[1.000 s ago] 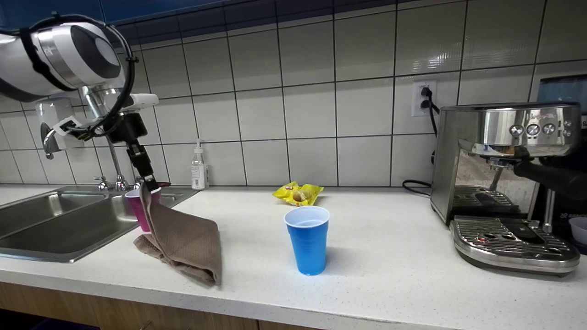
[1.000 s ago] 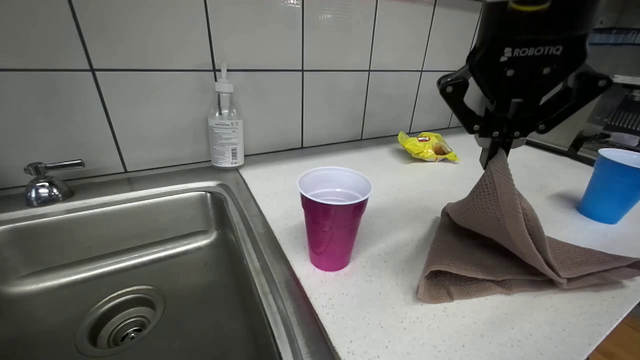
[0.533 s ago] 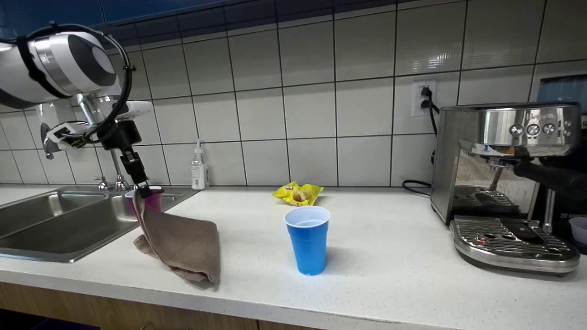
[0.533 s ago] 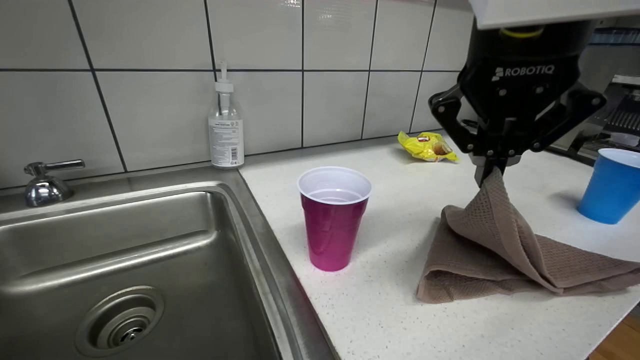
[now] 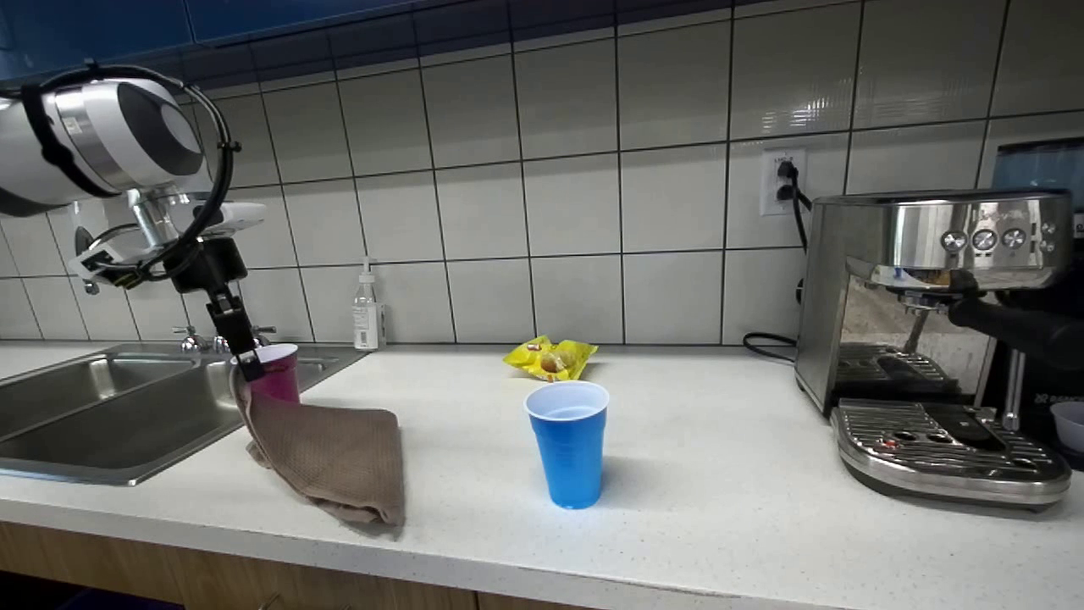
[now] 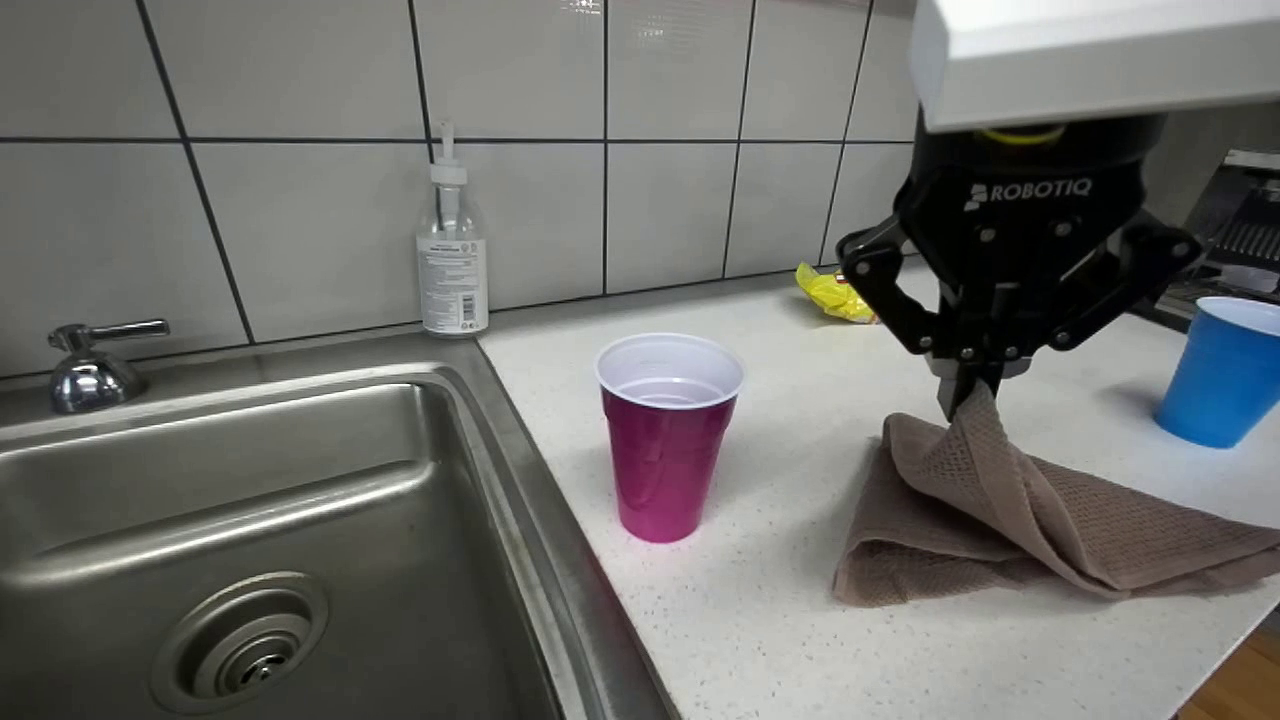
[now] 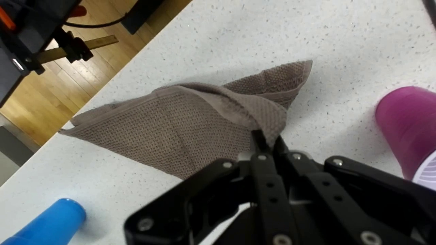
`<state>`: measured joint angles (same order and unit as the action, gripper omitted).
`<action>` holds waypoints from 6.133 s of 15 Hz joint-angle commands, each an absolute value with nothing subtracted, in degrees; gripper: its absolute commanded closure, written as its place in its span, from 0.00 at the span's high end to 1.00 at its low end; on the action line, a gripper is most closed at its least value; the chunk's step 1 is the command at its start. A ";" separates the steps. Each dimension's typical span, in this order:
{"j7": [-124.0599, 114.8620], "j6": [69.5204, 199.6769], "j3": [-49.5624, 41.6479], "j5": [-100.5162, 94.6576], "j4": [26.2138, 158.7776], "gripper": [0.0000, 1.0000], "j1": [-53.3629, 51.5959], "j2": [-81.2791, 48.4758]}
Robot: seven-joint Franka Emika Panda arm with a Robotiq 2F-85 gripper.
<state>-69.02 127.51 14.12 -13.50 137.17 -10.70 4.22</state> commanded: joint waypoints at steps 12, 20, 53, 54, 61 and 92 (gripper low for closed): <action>-77.39 127.11 14.24 -16.93 134.28 0.01 -13.10 -2.33; -83.14 126.25 13.59 -19.70 131.14 0.01 -14.25 -5.69; -74.05 127.32 9.78 -13.31 134.67 1.00 -13.11 -2.48; -73.28 127.43 9.47 -12.95 135.12 1.00 -12.87 -1.82; -65.21 128.14 8.17 -10.54 138.68 1.00 -10.71 3.70; -22.71 129.33 -0.06 -1.86 145.70 1.00 0.81 15.59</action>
